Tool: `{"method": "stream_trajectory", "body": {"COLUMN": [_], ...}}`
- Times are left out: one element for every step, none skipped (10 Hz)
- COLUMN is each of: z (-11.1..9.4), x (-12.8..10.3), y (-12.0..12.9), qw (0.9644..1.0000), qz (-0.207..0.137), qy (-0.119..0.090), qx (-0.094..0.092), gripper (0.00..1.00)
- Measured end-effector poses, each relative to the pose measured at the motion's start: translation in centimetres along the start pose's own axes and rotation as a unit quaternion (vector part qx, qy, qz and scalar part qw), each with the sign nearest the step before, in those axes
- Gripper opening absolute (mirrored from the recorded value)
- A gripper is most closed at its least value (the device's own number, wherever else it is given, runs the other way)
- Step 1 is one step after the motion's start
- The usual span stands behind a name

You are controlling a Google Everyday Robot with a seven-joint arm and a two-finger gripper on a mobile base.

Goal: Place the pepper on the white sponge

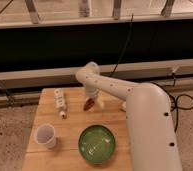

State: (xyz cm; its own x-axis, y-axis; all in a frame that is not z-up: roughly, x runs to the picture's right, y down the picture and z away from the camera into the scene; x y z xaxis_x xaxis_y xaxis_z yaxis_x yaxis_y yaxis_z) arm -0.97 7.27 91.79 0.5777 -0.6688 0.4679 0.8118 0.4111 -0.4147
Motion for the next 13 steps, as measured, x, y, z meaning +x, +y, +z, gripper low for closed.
{"method": "stream_trajectory", "body": {"z": [0.2, 0.3, 0.4, 0.5, 0.5, 0.6, 0.7, 0.8, 0.9, 0.9, 1.0, 1.1, 1.2], "x": [0.1, 0.1, 0.1, 0.2, 0.2, 0.1, 0.2, 0.3, 0.3, 0.3, 0.2, 0.3, 0.4], "y": [0.0, -0.1, -0.3, -0.4, -0.5, -0.6, -0.7, -0.7, -0.8, -1.0, -1.0, -1.0, -0.9], "qw": [1.0, 1.0, 1.0, 1.0, 1.0, 0.9999, 0.9999, 0.9999, 0.9999, 0.9999, 0.9998, 0.9998, 0.9998], "qz": [-0.001, -0.001, -0.002, -0.003, -0.004, -0.005, -0.005, -0.006, -0.007, -0.009, -0.01, -0.01, -0.01], "qy": [-0.001, -0.002, -0.004, -0.006, -0.006, -0.008, -0.009, -0.011, -0.012, -0.013, -0.014, -0.015, -0.017], "qx": [-0.001, -0.002, -0.003, -0.004, -0.004, -0.004, -0.006, -0.007, -0.008, -0.008, -0.009, -0.01, -0.011], "gripper": [0.8, 0.8, 0.8, 0.8, 0.8, 0.8, 0.8, 0.8, 0.8, 0.8, 0.8, 0.8, 0.8]}}
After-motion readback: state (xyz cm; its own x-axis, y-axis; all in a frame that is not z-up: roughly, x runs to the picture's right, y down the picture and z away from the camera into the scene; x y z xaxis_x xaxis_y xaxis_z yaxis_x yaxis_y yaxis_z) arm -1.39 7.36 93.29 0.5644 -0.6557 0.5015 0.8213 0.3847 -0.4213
